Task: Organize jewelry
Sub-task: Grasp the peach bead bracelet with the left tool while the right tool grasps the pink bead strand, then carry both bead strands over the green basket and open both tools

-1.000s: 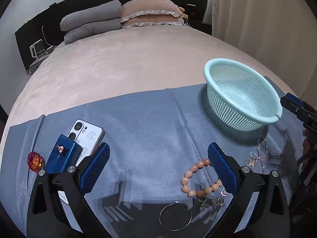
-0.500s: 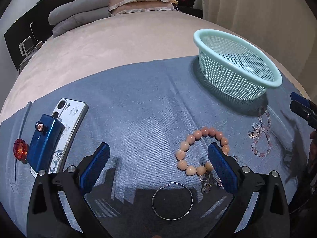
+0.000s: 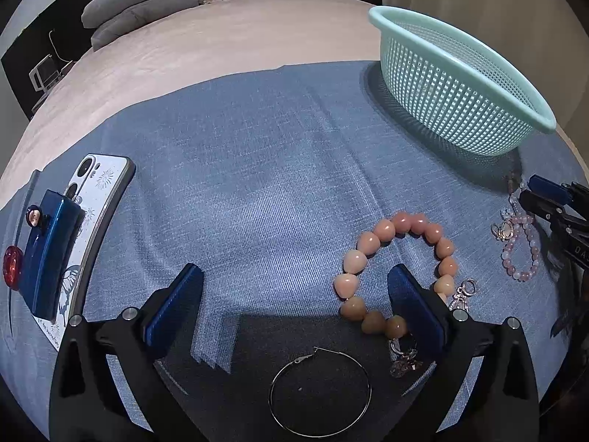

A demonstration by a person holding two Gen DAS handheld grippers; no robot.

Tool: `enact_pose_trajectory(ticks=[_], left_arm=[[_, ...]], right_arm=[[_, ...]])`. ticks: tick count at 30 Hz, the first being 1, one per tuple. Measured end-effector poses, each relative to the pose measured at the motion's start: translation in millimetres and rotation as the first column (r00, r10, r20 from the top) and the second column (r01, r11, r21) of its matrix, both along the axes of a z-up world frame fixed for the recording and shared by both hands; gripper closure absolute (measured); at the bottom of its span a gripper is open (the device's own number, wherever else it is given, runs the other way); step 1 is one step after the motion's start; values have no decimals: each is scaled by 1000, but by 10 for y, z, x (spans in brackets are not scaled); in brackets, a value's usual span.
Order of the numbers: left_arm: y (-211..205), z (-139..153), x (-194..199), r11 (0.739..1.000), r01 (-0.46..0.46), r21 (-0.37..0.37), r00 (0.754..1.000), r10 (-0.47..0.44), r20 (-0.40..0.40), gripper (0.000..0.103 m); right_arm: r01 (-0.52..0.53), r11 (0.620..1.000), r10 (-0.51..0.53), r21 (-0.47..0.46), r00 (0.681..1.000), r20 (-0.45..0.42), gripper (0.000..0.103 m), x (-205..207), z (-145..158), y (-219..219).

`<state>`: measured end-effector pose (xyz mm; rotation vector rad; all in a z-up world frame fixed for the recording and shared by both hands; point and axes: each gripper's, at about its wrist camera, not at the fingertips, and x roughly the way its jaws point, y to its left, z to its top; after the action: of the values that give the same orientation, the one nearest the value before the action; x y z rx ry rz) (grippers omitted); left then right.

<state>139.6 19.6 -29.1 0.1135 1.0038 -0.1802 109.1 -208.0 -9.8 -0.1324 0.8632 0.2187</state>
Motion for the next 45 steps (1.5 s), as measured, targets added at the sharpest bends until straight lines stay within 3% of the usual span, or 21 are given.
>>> enact_pose_trajectory(ticks=[1, 3, 5, 6, 8, 9, 10, 16, 20, 23, 35, 45], left_arm=[[-2, 3, -6, 1000, 2, 2, 1000, -2, 8, 4], [-7, 3, -31, 1000, 0, 1, 1000, 0, 25, 5], [-4, 12, -47, 1000, -4, -5, 1000, 4, 27, 9], [-15, 30, -67, 1000, 1, -7, 1000, -1, 25, 19], [-55, 92, -114, 999, 43, -11, 999, -43, 31, 54], [-62, 111, -127, 998, 56, -22, 998, -56, 25, 81], [-68, 112, -131, 997, 66, -38, 998, -65, 14, 88], [-97, 128, -245, 997, 44, -58, 999, -43, 21, 91], [-103, 181, -317, 994, 55, -95, 998, -56, -9, 91], [-127, 243, -397, 995, 64, -81, 998, -65, -19, 91], [-63, 900, -384, 992, 73, -99, 997, -70, 34, 91], [-273, 1545, -281, 988, 139, -68, 982, -129, 138, 91]], right_arm=[[-16, 1000, 16, -13, 1000, 3, 77, -14, -8, 30], [-49, 999, 49, 5, 999, -11, 95, -23, -14, 60], [-63, 998, 63, -14, 998, -8, 97, -33, -13, 101], [-65, 998, 65, -15, 998, -7, 97, -42, -15, 100], [-66, 998, 66, 7, 998, -15, 97, -25, 1, 61], [-67, 998, 67, 15, 998, -19, 97, -23, 5, 48], [-67, 998, 67, 22, 998, -21, 97, -20, 15, 44], [-81, 986, 89, 144, 995, -44, 97, -50, 77, -39], [-105, 975, 106, 197, 994, 6, 97, -158, 301, -44], [-131, 965, 129, 226, 991, 24, 97, -221, 460, -25], [-213, 956, 184, 200, 971, 155, 97, -349, 1245, 8], [-245, 961, 203, 127, 938, 280, 97, -282, 1958, 3]])
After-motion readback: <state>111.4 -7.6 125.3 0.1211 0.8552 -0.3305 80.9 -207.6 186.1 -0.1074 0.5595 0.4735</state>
